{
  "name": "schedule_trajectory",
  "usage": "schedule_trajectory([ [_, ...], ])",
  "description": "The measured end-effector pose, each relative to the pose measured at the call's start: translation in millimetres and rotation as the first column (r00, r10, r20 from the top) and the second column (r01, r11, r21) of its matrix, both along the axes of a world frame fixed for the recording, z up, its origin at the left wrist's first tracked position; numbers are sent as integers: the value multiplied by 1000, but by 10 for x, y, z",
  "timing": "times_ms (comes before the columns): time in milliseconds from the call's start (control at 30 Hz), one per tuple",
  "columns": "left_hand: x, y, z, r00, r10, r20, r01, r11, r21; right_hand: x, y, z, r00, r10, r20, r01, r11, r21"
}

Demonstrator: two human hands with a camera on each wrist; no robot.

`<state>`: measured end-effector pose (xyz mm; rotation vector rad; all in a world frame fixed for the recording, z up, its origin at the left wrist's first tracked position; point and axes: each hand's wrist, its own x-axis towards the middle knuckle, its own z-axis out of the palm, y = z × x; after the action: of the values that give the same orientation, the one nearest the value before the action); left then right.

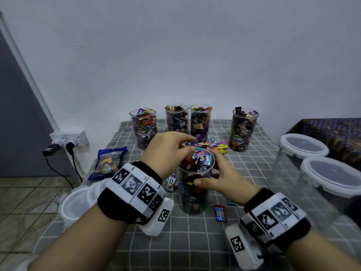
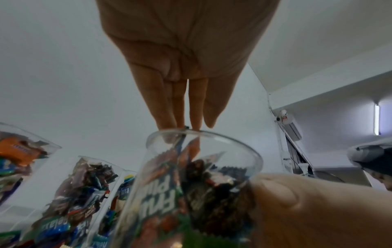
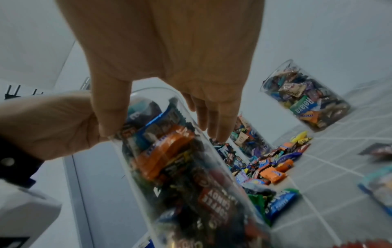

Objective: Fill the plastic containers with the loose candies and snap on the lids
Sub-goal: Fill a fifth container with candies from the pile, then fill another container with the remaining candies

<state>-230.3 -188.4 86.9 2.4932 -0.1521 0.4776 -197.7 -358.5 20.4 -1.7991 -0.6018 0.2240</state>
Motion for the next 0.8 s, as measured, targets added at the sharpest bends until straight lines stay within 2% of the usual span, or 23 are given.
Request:
schedule_trajectory([
  [67,16,-25,-7,1000,-11,25,10,998,54,-3,23,-34,1000,-9,8,9,1000,22],
  [233,34,-76,-87,989,-139,-48,145,977,159,-3,17,-89,1000,-22,8,21,999,47],
  [333,15,-39,-155,984,-144,102,146,989,-17,-34,17,-107,999,-33,20,32,998,51],
  [400,-10,22,-207,975,-87,206,123,978,-169,-58,3,-118,998,-38,52,36,999,40],
  [467,-44,94,-284,974,-22,224,88,954,-287,-94,-32,-148,991,-58,124,66,996,-59],
  [567,-86,170,-416,994,-11,108,54,912,-407,-151,-132,-248,967,-142,210,193,950,-246],
  [667,-72,194,-558,993,-91,-74,41,860,-508,-203,-235,-311,951,-163,262,265,866,-423],
  [800,-43,142,-701,964,-195,-180,60,821,-567,-197,-372,-408,950,-191,245,303,750,-588],
])
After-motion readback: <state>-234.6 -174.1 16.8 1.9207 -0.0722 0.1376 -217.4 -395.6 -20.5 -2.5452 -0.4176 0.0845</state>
